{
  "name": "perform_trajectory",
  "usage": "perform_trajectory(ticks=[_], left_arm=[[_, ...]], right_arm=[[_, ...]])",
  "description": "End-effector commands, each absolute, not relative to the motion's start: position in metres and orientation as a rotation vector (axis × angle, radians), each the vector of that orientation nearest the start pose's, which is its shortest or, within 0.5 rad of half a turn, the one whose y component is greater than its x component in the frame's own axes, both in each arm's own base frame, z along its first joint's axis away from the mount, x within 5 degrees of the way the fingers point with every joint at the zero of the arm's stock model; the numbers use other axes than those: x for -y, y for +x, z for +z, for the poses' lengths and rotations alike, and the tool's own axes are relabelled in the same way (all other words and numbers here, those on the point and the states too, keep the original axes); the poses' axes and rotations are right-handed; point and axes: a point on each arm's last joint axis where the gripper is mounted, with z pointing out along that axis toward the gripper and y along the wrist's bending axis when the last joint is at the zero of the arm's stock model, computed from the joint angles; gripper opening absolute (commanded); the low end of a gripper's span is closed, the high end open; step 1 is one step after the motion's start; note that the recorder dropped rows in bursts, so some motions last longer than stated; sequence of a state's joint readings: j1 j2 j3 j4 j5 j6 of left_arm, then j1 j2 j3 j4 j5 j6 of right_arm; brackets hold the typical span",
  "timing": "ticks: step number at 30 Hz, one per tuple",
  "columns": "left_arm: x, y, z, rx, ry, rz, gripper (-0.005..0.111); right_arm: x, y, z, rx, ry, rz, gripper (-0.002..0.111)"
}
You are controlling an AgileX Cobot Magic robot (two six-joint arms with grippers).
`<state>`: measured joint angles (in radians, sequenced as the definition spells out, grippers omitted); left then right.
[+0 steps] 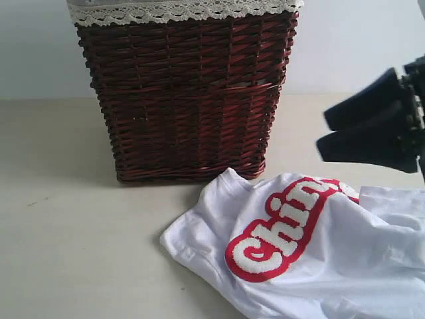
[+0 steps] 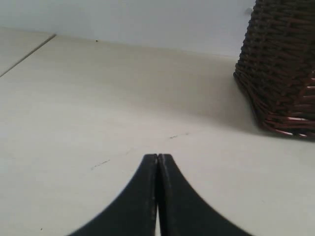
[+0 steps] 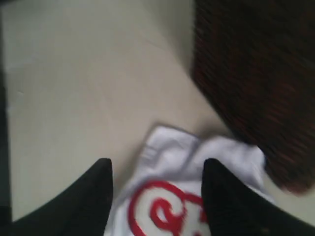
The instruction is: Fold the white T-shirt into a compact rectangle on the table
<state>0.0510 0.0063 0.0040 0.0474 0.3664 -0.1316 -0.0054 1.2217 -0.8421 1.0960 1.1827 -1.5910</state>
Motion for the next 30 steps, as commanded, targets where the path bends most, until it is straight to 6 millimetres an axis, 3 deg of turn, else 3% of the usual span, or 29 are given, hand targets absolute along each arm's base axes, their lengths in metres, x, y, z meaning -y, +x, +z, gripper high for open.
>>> perform_trajectory(ticks=[1,4,7,16,22,27,28,30], left_arm=[[-0.004,0.053,0.181,-1.831,-0.138,-0.013,0.0],[-0.004,0.053,0.181,-1.831,-0.138,-0.013,0.0],[-0.004,0.053,0.181,-1.831,-0.138,-0.013,0.0],[-0.004,0.053,0.181,-1.831,-0.138,-0.013,0.0],[-0.004,0.053,0.181,-1.831,-0.138,-0.013,0.0],[-0.004,0.053,0.181,-1.831,-0.138,-0.013,0.0],[-0.004,0.053,0.181,-1.831,-0.138,-0.013,0.0],[-0.004,0.053,0.181,-1.831,-0.138,-0.013,0.0]], right_arm=[[-0.107,0.193,0.298,-1.746,-1.506,0.828,0.054],[-0.124,0.196,0.277,-1.79,-1.669,0.692,0.054],[-0.14,0.207,0.256,-1.873,-1.687,0.615,0.054],[-0.181,0.216,0.192,-2.02,-1.796,0.67,0.054],[-0.189,0.228,0.156,-2.14,-1.793,0.464,0.054],[-0.191,0.229,0.134,-2.194,-1.843,0.452,0.053],[-0.191,0.229,0.132,-2.201,-1.843,0.454,0.051],[-0.19,0.229,0.13,-2.206,-1.853,0.456,0.033]])
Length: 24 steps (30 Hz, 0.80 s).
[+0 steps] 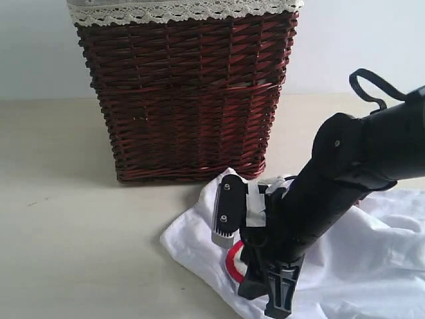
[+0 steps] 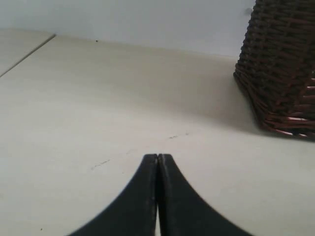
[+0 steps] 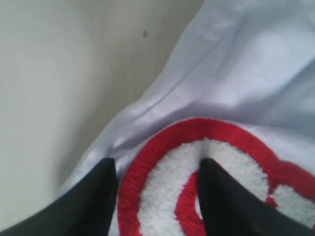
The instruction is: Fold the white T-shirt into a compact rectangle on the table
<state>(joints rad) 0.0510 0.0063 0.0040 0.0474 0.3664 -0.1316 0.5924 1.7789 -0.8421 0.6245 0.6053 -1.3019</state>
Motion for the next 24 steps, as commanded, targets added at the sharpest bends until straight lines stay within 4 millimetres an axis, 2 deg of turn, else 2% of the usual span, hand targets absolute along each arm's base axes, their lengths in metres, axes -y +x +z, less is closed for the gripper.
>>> perform_trajectory(ticks=[1,2,4,6,8,9,10,11,16,19,20,22,24], left_arm=[[-0.004,0.053,0.181,-1.831,-0.138,-0.013,0.0],[-0.004,0.053,0.181,-1.831,-0.138,-0.013,0.0],[-0.004,0.053,0.181,-1.831,-0.138,-0.013,0.0],[-0.004,0.053,0.181,-1.831,-0.138,-0.013,0.0],[-0.004,0.053,0.181,-1.831,-0.138,-0.013,0.0],[-0.004,0.053,0.181,-1.831,-0.138,-0.013,0.0],[-0.004,0.053,0.181,-1.831,-0.138,-0.013,0.0],[-0.004,0.053,0.181,-1.831,-0.138,-0.013,0.0],[-0.004,0.053,0.181,-1.831,-0.138,-0.013,0.0],[-0.004,0.053,0.181,-1.831,-0.138,-0.013,0.0],[-0.004,0.053,0.181,-1.831,-0.138,-0.013,0.0],[-0.004,0.053,0.181,-1.831,-0.138,-0.013,0.0],[-0.004,0.053,0.181,-1.831,-0.138,-0.013,0.0]], right_arm=[[-0.19,0.229,0.13,-2.204,-1.855,0.456,0.012],[-0.191,0.229,0.131,-2.202,-1.86,0.458,0.002],[-0.19,0.227,0.133,-2.2,-1.866,0.469,0.0],[-0.189,0.219,0.143,-2.164,-1.943,0.541,0.0],[-0.187,0.199,0.162,-1.997,-2.144,0.726,0.0],[-0.185,0.183,0.178,-1.828,-2.281,0.905,0.0],[-0.185,0.173,0.188,-1.743,-2.325,1.033,0.0],[-0.187,0.168,0.202,-1.645,-2.287,1.1,0.0],[-0.199,0.163,0.234,-1.607,-1.99,1.244,0.0],[-0.199,0.163,0.235,-1.619,-1.985,1.246,0.0],[-0.197,0.163,0.233,-1.65,-2.005,1.231,0.002],[-0.19,0.162,0.225,-1.76,-2.088,1.156,0.013],[-0.179,0.163,0.218,-1.852,-2.203,1.03,0.038]])
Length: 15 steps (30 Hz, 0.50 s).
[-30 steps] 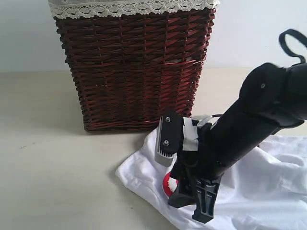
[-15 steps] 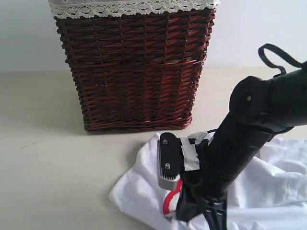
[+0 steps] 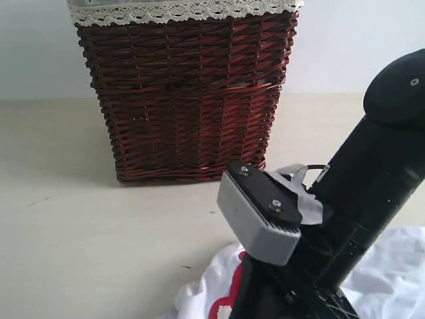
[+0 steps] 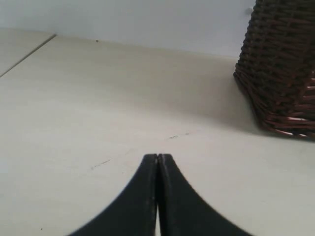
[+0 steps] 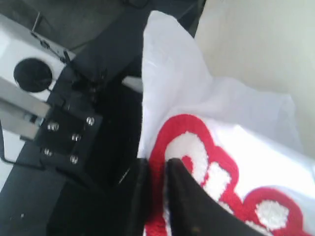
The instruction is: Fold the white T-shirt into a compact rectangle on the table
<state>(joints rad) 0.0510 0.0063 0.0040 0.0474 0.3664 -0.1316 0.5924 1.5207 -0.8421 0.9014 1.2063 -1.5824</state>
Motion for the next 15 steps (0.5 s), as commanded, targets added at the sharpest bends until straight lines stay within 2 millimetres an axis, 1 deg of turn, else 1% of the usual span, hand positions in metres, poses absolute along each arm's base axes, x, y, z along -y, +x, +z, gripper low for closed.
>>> perform_trajectory(ticks=[1,2,4,5,6,7,8,9,10,11,12,15], left_arm=[[-0.004,0.053,0.181,-1.831,-0.138,-0.013,0.0],[-0.004,0.053,0.181,-1.831,-0.138,-0.013,0.0],[-0.004,0.053,0.181,-1.831,-0.138,-0.013,0.0],[-0.004,0.053,0.181,-1.831,-0.138,-0.013,0.0],[-0.004,0.053,0.181,-1.831,-0.138,-0.013,0.0],[-0.004,0.053,0.181,-1.831,-0.138,-0.013,0.0],[-0.004,0.053,0.181,-1.831,-0.138,-0.013,0.0],[-0.004,0.053,0.181,-1.831,-0.138,-0.013,0.0],[-0.004,0.053,0.181,-1.831,-0.138,-0.013,0.0],[-0.004,0.053,0.181,-1.831,-0.138,-0.013,0.0],[-0.004,0.053,0.181,-1.831,-0.138,-0.013,0.0],[-0.004,0.053,0.181,-1.831,-0.138,-0.013,0.0]], right_arm=[[-0.178,0.163,0.217,-1.871,-2.215,1.01,0.043],[-0.176,0.163,0.217,-1.88,-2.222,0.994,0.05],[-0.175,0.16,0.225,-1.851,-2.212,0.97,0.052],[-0.171,0.157,0.234,-1.813,-2.217,0.912,0.052],[-0.169,0.161,0.239,-1.792,-2.184,0.791,0.052],[-0.161,0.173,0.246,-1.788,-2.097,0.481,0.052],[-0.155,0.183,0.25,-1.806,-2.022,0.323,0.052],[-0.141,0.201,0.253,-1.919,-1.85,0.139,0.052],[-0.132,0.209,0.25,-1.988,-1.788,0.08,0.052],[-0.119,0.22,0.239,-2.091,-1.778,0.033,0.052],[-0.108,0.225,0.224,-2.2,-1.821,0.063,0.052],[-0.1,0.232,0.203,-2.314,-1.871,0.12,0.052]])
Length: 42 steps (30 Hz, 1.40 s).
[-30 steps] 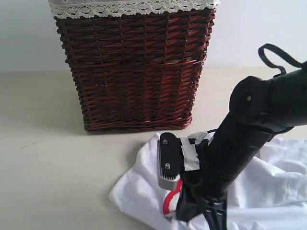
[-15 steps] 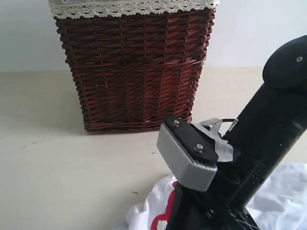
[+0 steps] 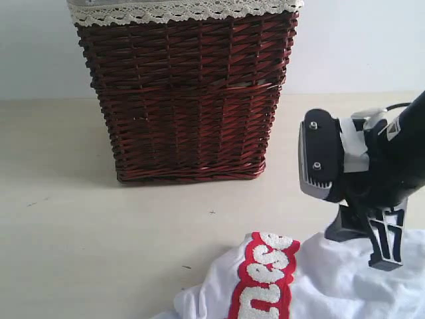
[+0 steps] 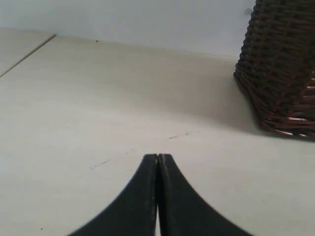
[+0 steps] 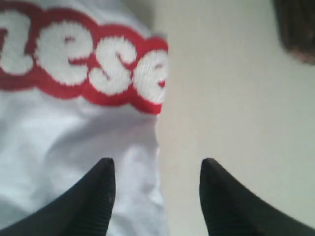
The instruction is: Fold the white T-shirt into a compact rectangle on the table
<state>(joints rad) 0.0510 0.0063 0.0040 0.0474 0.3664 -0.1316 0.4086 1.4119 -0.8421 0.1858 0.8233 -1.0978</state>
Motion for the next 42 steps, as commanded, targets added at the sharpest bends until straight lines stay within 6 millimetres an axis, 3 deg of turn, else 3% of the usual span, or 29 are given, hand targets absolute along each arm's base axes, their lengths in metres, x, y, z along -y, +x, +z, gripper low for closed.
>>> perform_trajectory(ticks=[1,8,15,19,24,29,32,34,38,42], left_arm=[[-0.004,0.053,0.181,-1.831,-0.138,-0.013,0.0],[-0.004,0.053,0.181,-1.831,-0.138,-0.013,0.0],[-0.004,0.053,0.181,-1.831,-0.138,-0.013,0.0],[-0.004,0.053,0.181,-1.831,-0.136,-0.012,0.0],[-0.004,0.053,0.181,-1.831,-0.138,-0.013,0.0],[-0.004,0.053,0.181,-1.831,-0.138,-0.013,0.0],[-0.004,0.053,0.181,-1.831,-0.136,-0.012,0.0],[-0.004,0.053,0.181,-1.831,-0.136,-0.012,0.0],[-0.004,0.053,0.181,-1.831,-0.136,-0.012,0.0],[-0.004,0.053,0.181,-1.831,-0.138,-0.013,0.0]], right_arm=[[-0.098,0.235,0.197,-2.341,-1.873,0.131,0.052],[-0.098,0.234,0.172,-2.455,-1.973,0.258,0.048],[-0.096,0.227,0.173,-2.461,-2.07,0.323,0.0],[-0.093,0.228,0.173,-2.445,-2.106,0.267,0.0],[-0.082,0.231,0.183,-2.37,-2.183,0.044,0.0],[-0.074,0.248,0.212,-2.216,-1.952,-0.347,0.0],[-0.069,0.252,0.229,-2.167,-1.799,-0.497,0.0],[-0.063,0.25,0.235,-2.17,-1.789,-0.574,0.0],[-0.049,0.235,0.234,-2.308,-1.964,-0.646,0.0],[-0.04,0.214,0.233,-2.397,-2.298,-0.535,0.0]])
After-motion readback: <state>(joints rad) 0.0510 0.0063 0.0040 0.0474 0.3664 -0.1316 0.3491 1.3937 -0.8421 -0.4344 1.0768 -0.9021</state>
